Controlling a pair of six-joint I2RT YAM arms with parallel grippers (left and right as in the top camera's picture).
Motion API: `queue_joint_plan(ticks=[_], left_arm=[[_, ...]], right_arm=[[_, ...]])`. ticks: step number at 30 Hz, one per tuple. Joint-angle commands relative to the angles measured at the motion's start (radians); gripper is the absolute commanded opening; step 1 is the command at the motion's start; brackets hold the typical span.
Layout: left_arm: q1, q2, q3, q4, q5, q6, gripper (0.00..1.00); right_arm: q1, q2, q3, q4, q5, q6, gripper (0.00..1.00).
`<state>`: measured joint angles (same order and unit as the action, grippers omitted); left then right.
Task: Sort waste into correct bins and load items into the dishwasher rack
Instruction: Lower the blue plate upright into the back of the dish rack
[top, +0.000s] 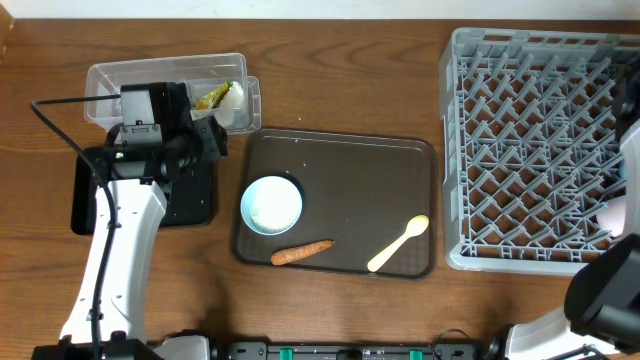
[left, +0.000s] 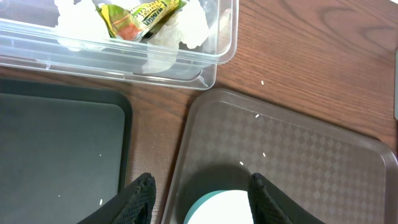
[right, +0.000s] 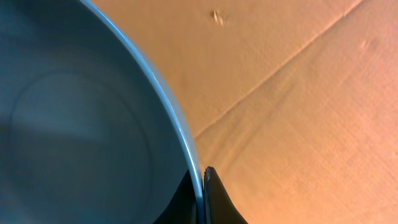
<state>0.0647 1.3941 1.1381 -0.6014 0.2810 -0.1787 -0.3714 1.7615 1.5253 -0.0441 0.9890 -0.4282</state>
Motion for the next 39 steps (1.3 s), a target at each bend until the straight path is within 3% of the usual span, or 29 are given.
queue_joint_plan(ticks=[1, 10, 18, 34, 36, 39], left_arm=[[0.004, 0.009, -0.015, 0.000, -0.010, 0.010, 0.50], [0.004, 0.009, -0.015, 0.000, -0.010, 0.010, 0.50], [0.004, 0.009, -0.015, -0.001, -0.010, 0.009, 0.50], [0.004, 0.009, -0.015, -0.001, -0.010, 0.002, 0.50], [0.004, 0.009, -0.015, -0.001, -0.010, 0.002, 0.51], [0.004, 0.009, -0.015, -0.001, -0.010, 0.002, 0.50]], right_arm=[[-0.017, 0.032, 0.017, 0.011, 0.028, 0.000, 0.01], [-0.029, 0.148, 0.017, 0.045, 0.025, -0.005, 0.01], [-0.023, 0.246, 0.017, 0.148, 0.024, -0.104, 0.01], [0.097, 0.272, 0.017, 0.087, -0.007, -0.080, 0.01], [0.110, 0.272, 0.017, 0.043, -0.009, -0.079, 0.02], [0.126, 0.272, 0.017, -0.053, -0.012, -0.023, 0.14]])
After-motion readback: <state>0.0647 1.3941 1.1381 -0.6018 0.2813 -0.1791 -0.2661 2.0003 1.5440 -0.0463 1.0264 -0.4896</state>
